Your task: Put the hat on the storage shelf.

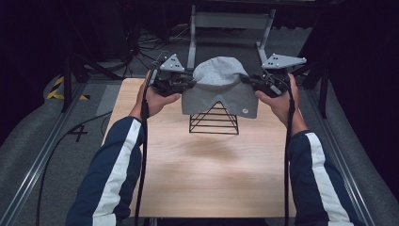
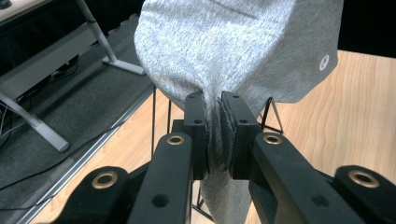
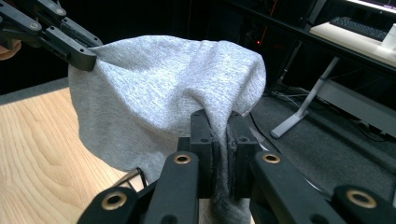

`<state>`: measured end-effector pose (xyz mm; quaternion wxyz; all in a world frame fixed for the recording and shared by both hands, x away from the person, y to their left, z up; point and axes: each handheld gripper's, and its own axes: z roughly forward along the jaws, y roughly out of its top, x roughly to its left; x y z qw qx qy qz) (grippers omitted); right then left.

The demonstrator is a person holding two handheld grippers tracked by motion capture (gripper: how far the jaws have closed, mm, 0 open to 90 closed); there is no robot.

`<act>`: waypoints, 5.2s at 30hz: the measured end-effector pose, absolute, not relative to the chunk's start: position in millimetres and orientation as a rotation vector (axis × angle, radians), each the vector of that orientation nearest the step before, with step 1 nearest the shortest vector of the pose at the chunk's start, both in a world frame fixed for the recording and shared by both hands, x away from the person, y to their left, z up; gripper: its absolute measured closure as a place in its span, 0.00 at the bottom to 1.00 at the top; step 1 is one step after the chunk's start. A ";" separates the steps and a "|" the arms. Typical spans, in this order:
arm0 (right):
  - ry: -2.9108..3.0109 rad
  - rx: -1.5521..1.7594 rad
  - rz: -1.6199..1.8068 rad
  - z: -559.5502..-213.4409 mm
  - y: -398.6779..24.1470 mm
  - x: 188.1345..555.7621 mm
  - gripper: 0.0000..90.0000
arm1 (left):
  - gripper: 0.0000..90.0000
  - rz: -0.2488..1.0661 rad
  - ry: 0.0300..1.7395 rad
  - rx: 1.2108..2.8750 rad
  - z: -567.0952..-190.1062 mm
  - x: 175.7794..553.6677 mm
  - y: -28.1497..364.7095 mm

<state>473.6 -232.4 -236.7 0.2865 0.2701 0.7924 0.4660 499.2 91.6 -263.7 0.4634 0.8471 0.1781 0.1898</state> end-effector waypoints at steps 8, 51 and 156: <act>2.141 0.749 1.231 -259.4 -241.2 475.7 0.93 | 0.91 0.438 0.436 2.115 -285.6 498.5 81.8; 2.342 0.981 1.270 -393.0 -270.0 478.2 0.66 | 0.61 0.317 0.553 2.210 -393.7 508.3 69.8; 2.373 0.864 0.988 -393.9 -272.6 459.6 0.77 | 0.73 0.419 0.574 2.294 -412.7 481.1 133.9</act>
